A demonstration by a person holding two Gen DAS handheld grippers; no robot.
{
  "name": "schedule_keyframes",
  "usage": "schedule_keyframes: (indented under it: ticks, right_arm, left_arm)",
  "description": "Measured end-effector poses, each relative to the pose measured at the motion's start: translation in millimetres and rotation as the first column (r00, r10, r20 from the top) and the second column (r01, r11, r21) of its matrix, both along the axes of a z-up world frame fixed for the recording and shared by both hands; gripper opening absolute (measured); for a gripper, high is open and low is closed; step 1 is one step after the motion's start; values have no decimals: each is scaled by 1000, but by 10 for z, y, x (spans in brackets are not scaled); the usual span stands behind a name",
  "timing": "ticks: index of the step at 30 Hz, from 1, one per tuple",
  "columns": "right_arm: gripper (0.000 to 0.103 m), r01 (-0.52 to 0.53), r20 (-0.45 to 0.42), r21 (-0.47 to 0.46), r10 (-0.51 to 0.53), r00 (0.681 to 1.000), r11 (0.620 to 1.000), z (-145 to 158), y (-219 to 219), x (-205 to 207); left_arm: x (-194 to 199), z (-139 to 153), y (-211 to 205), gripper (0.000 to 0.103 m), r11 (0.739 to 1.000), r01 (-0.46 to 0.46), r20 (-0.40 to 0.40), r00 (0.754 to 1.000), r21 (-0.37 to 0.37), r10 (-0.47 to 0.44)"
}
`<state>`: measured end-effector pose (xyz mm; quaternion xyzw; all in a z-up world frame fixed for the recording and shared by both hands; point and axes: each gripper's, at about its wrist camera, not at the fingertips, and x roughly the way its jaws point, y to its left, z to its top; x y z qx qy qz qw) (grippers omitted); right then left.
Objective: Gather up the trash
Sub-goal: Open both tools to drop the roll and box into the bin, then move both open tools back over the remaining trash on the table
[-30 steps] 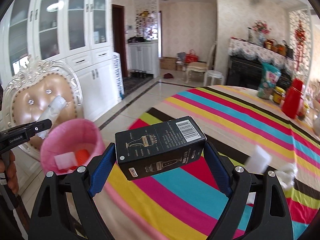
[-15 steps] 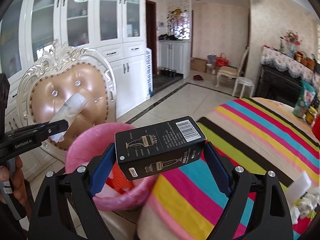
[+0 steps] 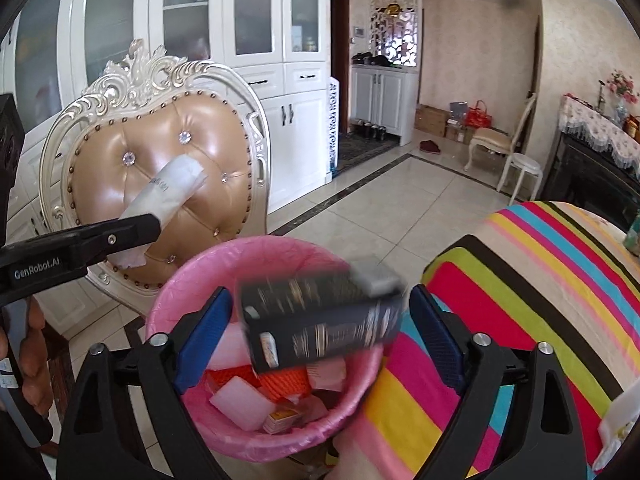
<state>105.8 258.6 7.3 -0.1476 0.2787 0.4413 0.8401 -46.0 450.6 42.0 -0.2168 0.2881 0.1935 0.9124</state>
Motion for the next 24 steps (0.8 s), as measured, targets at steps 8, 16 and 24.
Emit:
schedule_keyframes:
  ticks: [8,16,24]
  right_arm:
    - [85,-11,-33,-11,11,999,1000,-80,59,47]
    - [85,56,-25,2,-56,998,998,-34,-234,186]
    - [85,141,-13,17,-141,990,990,9,-741,353]
  left_arm:
    - [18,-12,54,56,1000,-8,5,1000,-6,8]
    - [73,-22,-48,60,1000,3,12,1000,-9,-3]
    - [249,12,-294,61,999,48,23,999,-3,-48]
